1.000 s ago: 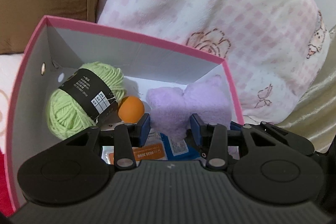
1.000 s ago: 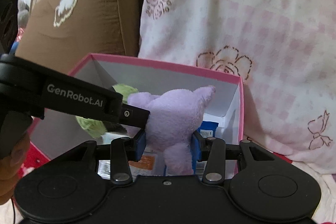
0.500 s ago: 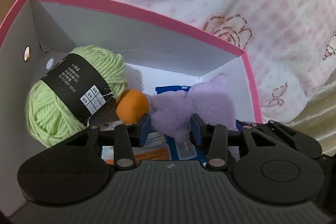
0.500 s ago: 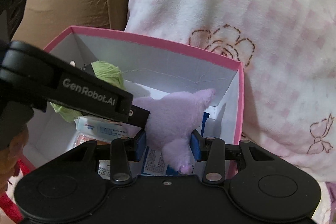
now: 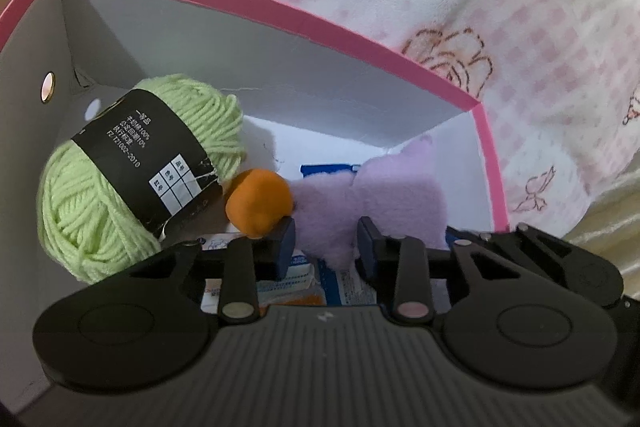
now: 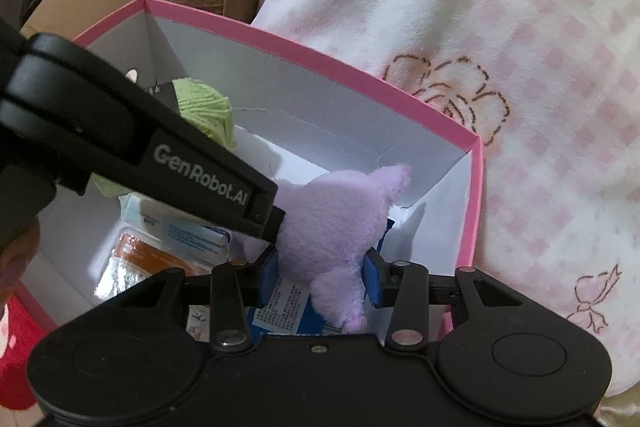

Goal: Organize objects
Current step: 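Lower the plush toy into the pink box and open the left tool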

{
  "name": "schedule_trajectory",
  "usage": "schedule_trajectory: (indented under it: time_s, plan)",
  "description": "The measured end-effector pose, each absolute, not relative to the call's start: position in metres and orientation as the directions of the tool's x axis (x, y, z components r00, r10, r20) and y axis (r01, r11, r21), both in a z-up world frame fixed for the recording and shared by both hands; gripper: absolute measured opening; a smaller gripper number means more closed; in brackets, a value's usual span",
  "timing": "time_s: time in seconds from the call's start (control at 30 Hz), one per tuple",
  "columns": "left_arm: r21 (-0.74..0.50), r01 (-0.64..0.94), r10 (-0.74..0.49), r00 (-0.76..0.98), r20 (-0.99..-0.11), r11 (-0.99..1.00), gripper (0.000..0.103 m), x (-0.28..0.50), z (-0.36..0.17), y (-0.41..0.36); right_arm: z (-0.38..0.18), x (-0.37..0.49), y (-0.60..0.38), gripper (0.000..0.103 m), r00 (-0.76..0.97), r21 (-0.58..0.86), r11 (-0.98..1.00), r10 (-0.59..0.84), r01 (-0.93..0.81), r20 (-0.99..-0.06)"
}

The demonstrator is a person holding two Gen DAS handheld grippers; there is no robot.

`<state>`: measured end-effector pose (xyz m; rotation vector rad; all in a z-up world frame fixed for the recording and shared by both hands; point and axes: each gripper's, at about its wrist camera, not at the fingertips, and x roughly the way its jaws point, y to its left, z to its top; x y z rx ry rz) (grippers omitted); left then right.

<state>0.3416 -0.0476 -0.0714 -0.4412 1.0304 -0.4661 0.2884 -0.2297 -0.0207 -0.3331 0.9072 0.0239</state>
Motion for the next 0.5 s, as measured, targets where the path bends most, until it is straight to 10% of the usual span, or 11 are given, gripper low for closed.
schedule_trajectory:
  time_s: [0.23,0.5]
  plan:
    - [-0.546,0.169,-0.559,0.432,-0.708,0.821,0.032,0.337,-0.071,-0.047,-0.011,0.264,-0.233,0.065,0.655,-0.277,0.943,-0.094,-0.182,-0.750]
    - [-0.546,0.169,-0.555,0.460,-0.692,0.821,0.032,0.328,-0.055,-0.039,-0.011,0.258,-0.230,0.044,0.675,-0.244,0.945,-0.035,-0.218,-0.737]
